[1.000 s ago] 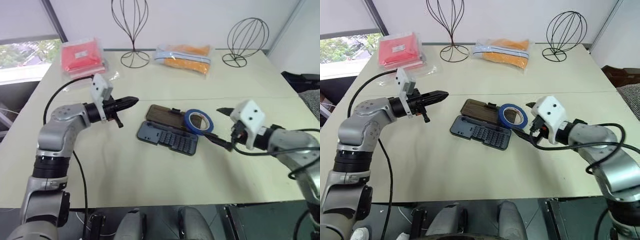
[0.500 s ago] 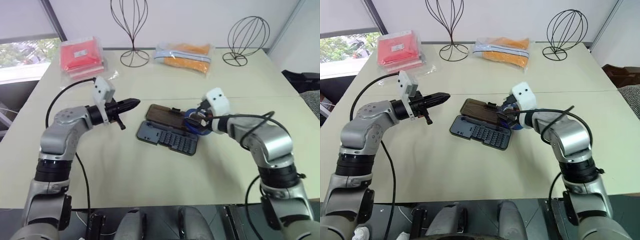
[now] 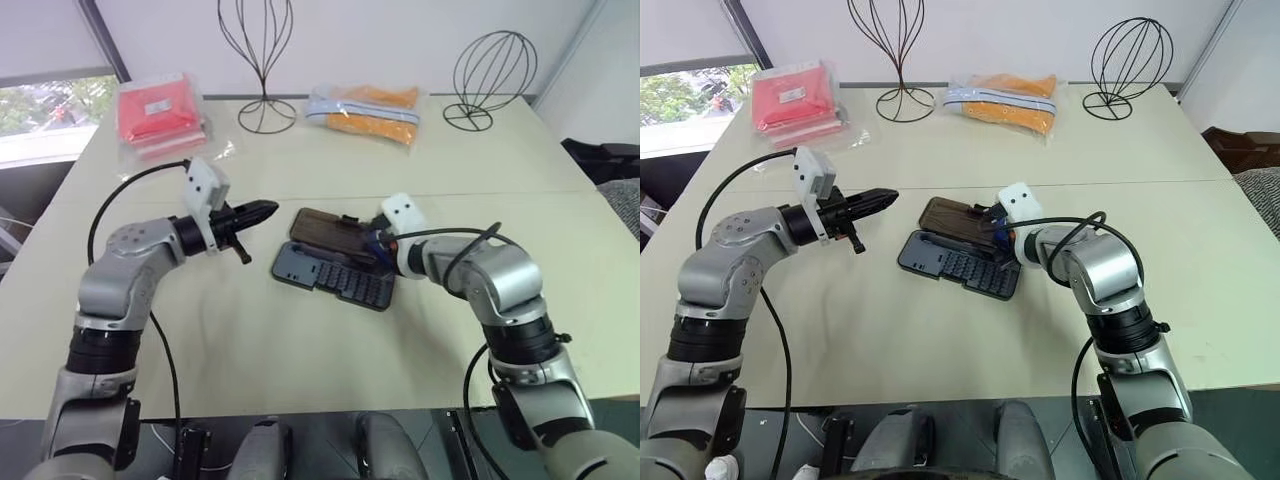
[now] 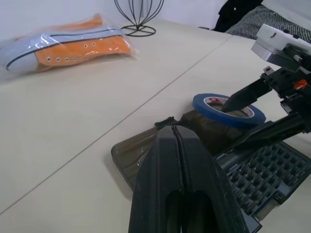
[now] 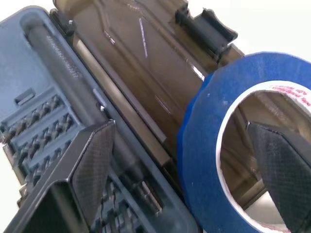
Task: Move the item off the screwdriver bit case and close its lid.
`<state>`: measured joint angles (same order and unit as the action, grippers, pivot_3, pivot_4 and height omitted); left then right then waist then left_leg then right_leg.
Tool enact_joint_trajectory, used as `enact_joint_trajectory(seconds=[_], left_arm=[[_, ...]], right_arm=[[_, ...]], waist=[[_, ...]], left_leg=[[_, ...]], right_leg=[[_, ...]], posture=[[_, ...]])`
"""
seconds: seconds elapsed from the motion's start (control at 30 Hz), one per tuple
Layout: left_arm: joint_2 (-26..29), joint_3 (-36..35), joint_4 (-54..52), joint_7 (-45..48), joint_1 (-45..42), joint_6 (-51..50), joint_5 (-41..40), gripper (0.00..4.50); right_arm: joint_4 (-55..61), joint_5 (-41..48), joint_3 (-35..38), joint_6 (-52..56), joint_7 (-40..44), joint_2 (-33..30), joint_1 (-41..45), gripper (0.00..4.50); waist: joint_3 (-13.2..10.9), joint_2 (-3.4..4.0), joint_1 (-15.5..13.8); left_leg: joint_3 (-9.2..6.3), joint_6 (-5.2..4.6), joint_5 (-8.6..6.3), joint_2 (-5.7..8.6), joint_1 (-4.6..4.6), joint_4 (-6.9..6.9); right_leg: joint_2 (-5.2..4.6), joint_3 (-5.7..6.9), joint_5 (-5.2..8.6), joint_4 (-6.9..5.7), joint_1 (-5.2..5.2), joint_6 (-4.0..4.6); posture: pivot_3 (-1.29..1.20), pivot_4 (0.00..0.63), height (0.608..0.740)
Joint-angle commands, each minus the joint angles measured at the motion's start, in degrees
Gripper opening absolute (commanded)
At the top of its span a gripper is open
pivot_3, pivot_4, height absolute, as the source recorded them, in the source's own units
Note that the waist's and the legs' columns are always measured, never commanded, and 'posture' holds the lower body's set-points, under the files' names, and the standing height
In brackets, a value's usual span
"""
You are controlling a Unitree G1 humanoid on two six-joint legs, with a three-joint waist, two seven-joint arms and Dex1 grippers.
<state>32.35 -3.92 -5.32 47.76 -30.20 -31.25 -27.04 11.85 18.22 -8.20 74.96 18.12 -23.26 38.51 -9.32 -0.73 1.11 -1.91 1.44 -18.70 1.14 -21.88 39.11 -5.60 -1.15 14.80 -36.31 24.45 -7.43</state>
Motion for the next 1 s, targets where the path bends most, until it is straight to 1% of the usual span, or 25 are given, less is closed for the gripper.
enact_joint_trajectory(seconds=[0.03,0.17,0.2,0.4,0.5,0.63,0.73,0.77,0.9,0.97,1.0], left_arm=[[0.64,-2.12,-2.73,-0.68,0.00,-0.28,-1.38,0.00],[0.62,-2.25,-3.40,-1.15,0.38,-0.59,-1.50,0.00],[0.66,-2.26,-3.50,-1.22,0.46,-0.62,-1.54,0.00],[0.73,-2.05,-3.09,-1.55,0.23,-0.28,-1.56,0.00],[0.56,-1.77,-2.70,-1.69,-0.09,-0.02,-1.43,0.00],[0.38,-1.41,-2.44,-1.55,-0.21,0.13,-1.36,0.00],[0.17,-1.03,-1.66,-1.26,-0.72,0.25,-1.27,0.00],[0.11,-0.92,-1.48,-1.16,-0.83,0.27,-1.26,0.00],[-0.34,0.01,-0.19,-0.56,-1.59,1.04,-0.79,0.00],[-0.46,0.22,0.40,-0.38,-2.05,1.32,-0.68,0.00],[-0.55,0.35,0.76,-0.27,-2.34,1.49,-0.56,0.00]], right_arm=[[-1.32,-0.94,0.20,-0.67,-0.66,0.99,0.86,2.58],[-2.56,-1.35,0.70,-1.22,-0.80,1.67,1.15,0.51],[-2.69,-1.40,0.83,-1.22,-0.78,1.79,1.19,0.43],[-1.78,-1.63,2.13,-1.45,-1.18,1.80,1.08,0.43],[1.12,-4.20,6.23,-6.56,-4.47,0.57,1.57,0.43],[2.62,-10.90,9.98,-16.39,-10.16,-4.08,1.80,0.43],[0.03,-14.56,18.89,-21.07,-17.27,-5.48,0.44,0.43],[-0.88,-15.30,20.69,-21.97,-18.64,-5.80,0.05,0.43],[-8.84,-17.43,32.66,-20.72,-27.19,-5.68,-1.18,0.43],[-11.20,-17.79,36.29,-20.34,-29.89,-5.35,-0.97,0.43],[-12.71,-17.56,39.26,-19.62,-31.86,-4.82,-0.43,0.43]], waist=[[0.00,0.00,0.01],[0.00,0.00,0.00],[0.00,0.00,0.02],[0.00,0.00,0.03],[-0.01,0.02,0.02],[-0.01,0.03,-0.47],[-0.01,0.03,-0.27],[-0.01,0.03,-0.31],[-0.01,0.02,-0.33],[-0.02,0.04,-0.21],[-0.02,0.08,-0.15]], left_leg=[[0.00,0.00,0.00,0.00,0.00,0.00],[0.00,0.00,0.00,0.00,0.00,0.00],[0.00,0.00,0.00,0.00,0.00,0.00],[0.00,0.00,0.00,0.00,0.01,0.00],[0.00,0.00,0.00,0.00,0.00,0.00],[-0.01,0.04,0.03,0.04,-0.17,0.04],[0.02,0.05,0.03,0.04,-0.19,0.03],[0.03,0.05,0.03,0.04,-0.19,0.02],[0.07,0.05,0.03,0.04,-0.19,0.01],[0.12,0.06,0.03,0.04,-0.20,0.01],[0.15,0.06,0.03,0.04,-0.20,0.01]], right_leg=[[0.00,0.00,0.00,0.00,0.00,0.00],[0.00,0.00,0.00,0.00,0.00,0.00],[0.00,0.00,0.00,0.00,0.00,0.00],[0.00,0.00,0.00,-0.01,0.00,0.00],[0.00,0.00,0.00,-0.01,0.01,0.00],[-0.01,0.00,0.00,0.00,0.11,0.00],[-0.02,0.00,0.00,0.02,0.11,-0.01],[-0.02,0.00,0.00,0.02,0.12,-0.01],[-0.02,0.01,0.00,0.02,0.12,-0.01],[-0.02,0.00,0.00,0.02,0.11,-0.01],[-0.02,-0.02,0.00,0.02,0.12,-0.01]], posture=[[0.00,0.150,0.740],[0.00,0.150,0.740],[0.00,0.150,0.740],[0.00,0.150,0.740],[0.00,0.150,0.740],[0.00,0.150,0.740],[0.00,0.150,0.740],[0.00,0.150,0.740],[0.00,0.150,0.740],[0.00,0.150,0.740],[0.00,0.150,0.740]])
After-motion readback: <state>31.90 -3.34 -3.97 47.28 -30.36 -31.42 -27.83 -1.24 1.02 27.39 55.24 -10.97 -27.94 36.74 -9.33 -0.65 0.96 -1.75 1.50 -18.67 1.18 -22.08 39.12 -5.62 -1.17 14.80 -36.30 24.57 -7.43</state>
